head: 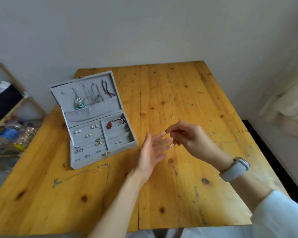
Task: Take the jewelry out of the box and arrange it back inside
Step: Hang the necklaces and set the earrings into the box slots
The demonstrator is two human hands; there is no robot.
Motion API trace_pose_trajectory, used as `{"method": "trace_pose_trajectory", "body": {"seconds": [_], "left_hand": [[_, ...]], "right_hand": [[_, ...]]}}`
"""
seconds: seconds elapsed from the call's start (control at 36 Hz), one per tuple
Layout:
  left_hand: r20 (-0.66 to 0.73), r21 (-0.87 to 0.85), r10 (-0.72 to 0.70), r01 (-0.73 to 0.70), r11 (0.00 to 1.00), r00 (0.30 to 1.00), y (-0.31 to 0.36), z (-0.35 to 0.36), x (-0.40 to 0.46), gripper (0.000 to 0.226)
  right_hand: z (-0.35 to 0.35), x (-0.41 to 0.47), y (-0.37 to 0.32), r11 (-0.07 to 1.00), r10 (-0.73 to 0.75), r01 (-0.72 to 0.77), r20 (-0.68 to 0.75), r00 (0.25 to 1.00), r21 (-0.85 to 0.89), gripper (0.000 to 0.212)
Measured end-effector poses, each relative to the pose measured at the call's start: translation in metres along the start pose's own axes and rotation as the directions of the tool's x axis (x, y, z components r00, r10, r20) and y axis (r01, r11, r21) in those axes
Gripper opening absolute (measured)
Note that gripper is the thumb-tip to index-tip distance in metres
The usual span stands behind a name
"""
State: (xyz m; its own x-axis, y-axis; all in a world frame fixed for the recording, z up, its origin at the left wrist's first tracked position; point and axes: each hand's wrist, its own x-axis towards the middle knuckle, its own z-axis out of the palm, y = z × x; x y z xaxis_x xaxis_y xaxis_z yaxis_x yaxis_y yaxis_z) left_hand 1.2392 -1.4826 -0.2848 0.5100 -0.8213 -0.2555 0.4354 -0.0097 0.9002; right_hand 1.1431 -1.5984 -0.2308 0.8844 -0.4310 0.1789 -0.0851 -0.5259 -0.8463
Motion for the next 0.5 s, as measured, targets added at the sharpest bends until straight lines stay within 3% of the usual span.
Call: {"method": "trace_pose_trajectory", "body": {"seconds": [0.08, 0.19, 0.33, 0.42, 0.5], "left_hand": [[0.089, -0.159, -0.078, 0.092, 0.983, 0.993, 0.015, -0.023, -0.011, 0.053], [-0.073, -0.098, -0.046, 0.039, 0.994, 0.996, 0.026, -0.059, -0.024, 0.029], [-0.402, 0.307, 0.174, -0.047, 0.951, 0.899, 0.039, -0.098, -0.025, 0.017], [-0.449, 0.546, 0.328, -0.035, 0.837, 0.832, 0.045, -0.116, -0.017, 0.015], [-0.431, 0.754, 0.438, 0.048, 0.655, 0.789, 0.045, -0.127, -0.008, 0.013]], "right_hand": [[0.021, 0.017, -0.007, 0.996, 0.037, -0.035, -0.030, 0.999, 0.085, 0.020], [0.054, 0.040, -0.005, 0.988, 0.112, -0.110, -0.017, 0.994, 0.105, 0.012], [0.096, 0.066, 0.005, 0.983, 0.162, -0.158, -0.036, 0.986, 0.091, 0.020], [0.114, 0.079, 0.008, 0.987, 0.159, -0.157, -0.068, 0.985, 0.029, 0.013], [0.123, 0.088, 0.010, 0.987, 0.149, -0.153, -0.084, 0.985, -0.041, 0.009]]}}
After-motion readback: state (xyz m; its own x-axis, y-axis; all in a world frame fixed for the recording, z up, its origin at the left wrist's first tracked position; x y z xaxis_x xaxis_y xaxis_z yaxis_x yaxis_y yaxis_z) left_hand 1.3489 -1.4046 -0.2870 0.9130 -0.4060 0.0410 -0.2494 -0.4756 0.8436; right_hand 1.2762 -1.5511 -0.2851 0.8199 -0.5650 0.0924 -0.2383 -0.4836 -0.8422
